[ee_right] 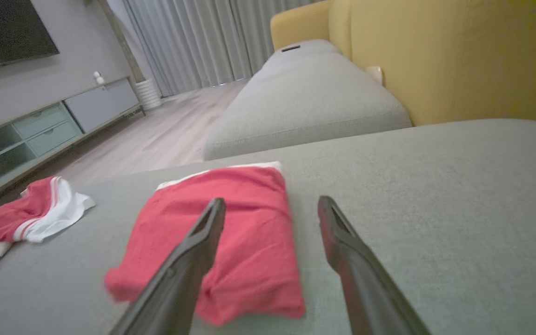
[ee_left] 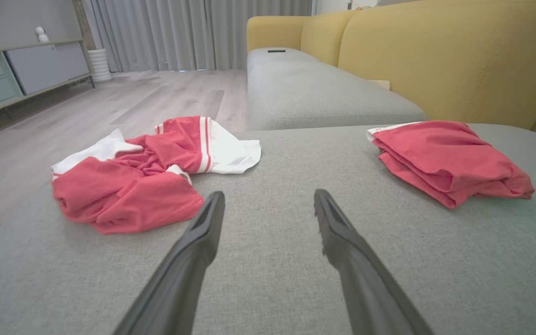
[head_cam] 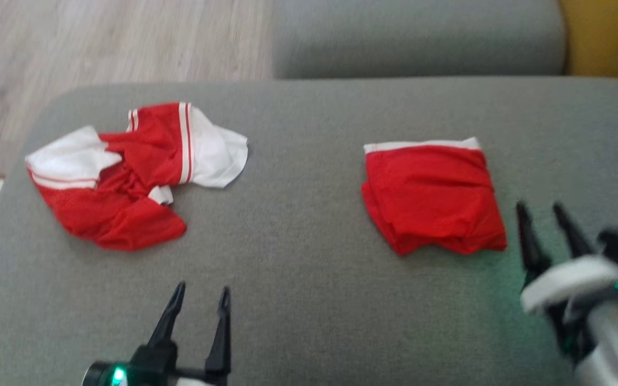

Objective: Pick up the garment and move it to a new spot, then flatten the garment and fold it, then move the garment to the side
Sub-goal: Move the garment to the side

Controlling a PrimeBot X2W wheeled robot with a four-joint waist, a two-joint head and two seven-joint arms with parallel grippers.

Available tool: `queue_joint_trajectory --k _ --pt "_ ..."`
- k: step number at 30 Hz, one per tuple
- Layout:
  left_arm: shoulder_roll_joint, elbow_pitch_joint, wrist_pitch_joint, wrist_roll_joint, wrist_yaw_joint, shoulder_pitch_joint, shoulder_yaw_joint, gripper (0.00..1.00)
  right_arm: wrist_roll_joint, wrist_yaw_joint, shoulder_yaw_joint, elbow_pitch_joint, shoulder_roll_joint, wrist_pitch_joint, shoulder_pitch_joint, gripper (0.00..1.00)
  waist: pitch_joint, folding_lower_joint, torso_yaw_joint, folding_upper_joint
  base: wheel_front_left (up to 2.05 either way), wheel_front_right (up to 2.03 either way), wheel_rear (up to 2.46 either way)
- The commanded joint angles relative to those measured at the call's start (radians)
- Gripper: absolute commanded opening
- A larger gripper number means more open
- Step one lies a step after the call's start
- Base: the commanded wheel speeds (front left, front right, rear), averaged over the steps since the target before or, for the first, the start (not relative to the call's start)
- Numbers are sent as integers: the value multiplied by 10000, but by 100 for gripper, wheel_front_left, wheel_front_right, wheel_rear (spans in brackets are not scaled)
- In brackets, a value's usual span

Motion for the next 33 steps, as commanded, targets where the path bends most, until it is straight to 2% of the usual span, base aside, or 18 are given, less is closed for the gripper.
queue_joint_trajectory --k 1,11,15,19,21,22,28,33 --pt "-92 -400 -63 108 34 -607 209 100 213 67 229 -159 -297 139 -659 100 389 0 191 0 0 0 0" --pt "-94 -341 -63 -73 244 -1622 -408 100 2728 67 1379 1238 -1764 3003 -2956 100 1742 0 661 0 0 0 0" --pt "-94 -294 -63 -131 313 -1896 -569 100 3281 67 1968 1577 -2188 3619 -3255 100 2018 0 775 0 0 0 0" --pt "-94 -226 -63 -159 361 -2034 -630 100 3770 67 2605 1702 -2287 3969 -3307 100 2117 0 783 0 0 0 0" --pt "-94 -211 -63 -159 372 -2071 -644 100 4032 67 2895 1654 -2310 3981 -3321 23 2126 0 741 0 0 0 0" --pt "-94 -208 -63 -155 374 -2083 -652 100 4136 67 3015 1647 -2339 3926 -3334 0 2124 0 709 0 0 0 0" --pt "-94 -355 -63 -68 338 -2163 -681 100 3964 67 3545 1878 -2926 3166 -3695 0 2221 0 242 0 0 0 0" --pt "-94 -660 -63 86 131 -2583 -762 100 3303 67 3763 2149 -3787 2862 -4640 0 2908 0 -703 0 0 0 0"
